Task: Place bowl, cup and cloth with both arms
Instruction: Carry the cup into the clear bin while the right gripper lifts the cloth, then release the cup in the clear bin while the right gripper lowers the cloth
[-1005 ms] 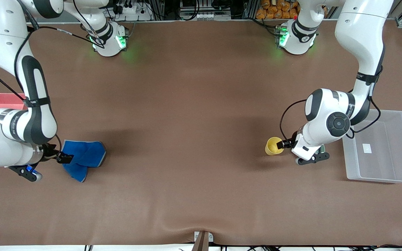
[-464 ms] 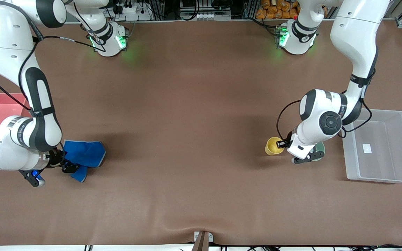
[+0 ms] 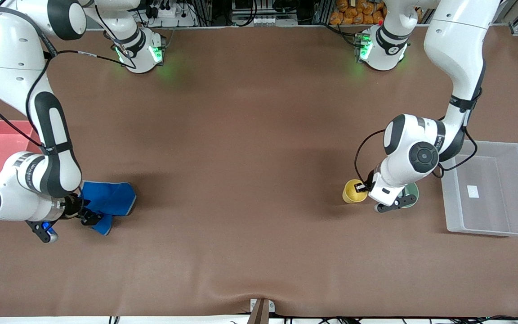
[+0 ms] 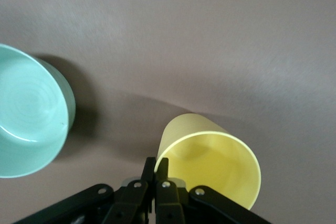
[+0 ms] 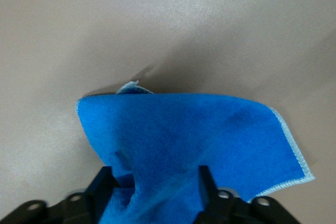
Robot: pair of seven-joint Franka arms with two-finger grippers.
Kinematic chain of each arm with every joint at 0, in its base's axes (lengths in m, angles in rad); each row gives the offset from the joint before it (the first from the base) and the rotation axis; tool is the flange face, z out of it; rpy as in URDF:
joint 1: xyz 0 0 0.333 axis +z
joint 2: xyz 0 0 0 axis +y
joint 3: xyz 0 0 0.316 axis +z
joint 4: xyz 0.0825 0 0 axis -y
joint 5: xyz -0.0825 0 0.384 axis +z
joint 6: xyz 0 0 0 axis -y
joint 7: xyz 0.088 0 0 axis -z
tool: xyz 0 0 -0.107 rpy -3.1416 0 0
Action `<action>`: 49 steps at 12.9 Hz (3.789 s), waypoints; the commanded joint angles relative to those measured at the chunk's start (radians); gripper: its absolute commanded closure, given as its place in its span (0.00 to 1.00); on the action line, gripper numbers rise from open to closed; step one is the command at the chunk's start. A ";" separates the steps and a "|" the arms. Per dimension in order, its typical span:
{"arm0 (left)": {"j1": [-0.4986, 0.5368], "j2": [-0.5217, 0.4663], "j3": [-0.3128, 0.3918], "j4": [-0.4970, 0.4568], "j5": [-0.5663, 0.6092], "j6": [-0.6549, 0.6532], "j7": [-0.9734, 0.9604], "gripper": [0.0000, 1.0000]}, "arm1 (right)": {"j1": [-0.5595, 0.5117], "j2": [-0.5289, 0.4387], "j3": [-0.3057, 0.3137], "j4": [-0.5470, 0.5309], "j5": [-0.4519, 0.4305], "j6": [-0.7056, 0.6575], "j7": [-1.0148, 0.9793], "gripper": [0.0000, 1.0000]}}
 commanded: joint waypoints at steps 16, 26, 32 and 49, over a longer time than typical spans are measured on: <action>0.305 0.046 0.283 0.377 0.020 -0.412 0.830 1.00 | -0.007 -0.225 -0.005 0.003 0.005 -0.286 -0.092 1.00; 0.351 0.204 0.275 0.367 -0.046 -0.153 0.879 1.00 | -0.045 -0.496 -0.016 -0.129 -0.081 -0.413 -0.265 1.00; 0.331 0.233 0.272 0.381 -0.109 -0.111 0.871 1.00 | -0.035 -0.651 -0.010 -0.219 -0.220 -0.460 -0.371 1.00; 0.291 0.114 0.277 0.466 -0.101 -0.367 0.769 0.09 | -0.479 -0.472 -0.016 -0.190 -0.406 -0.185 -1.146 1.00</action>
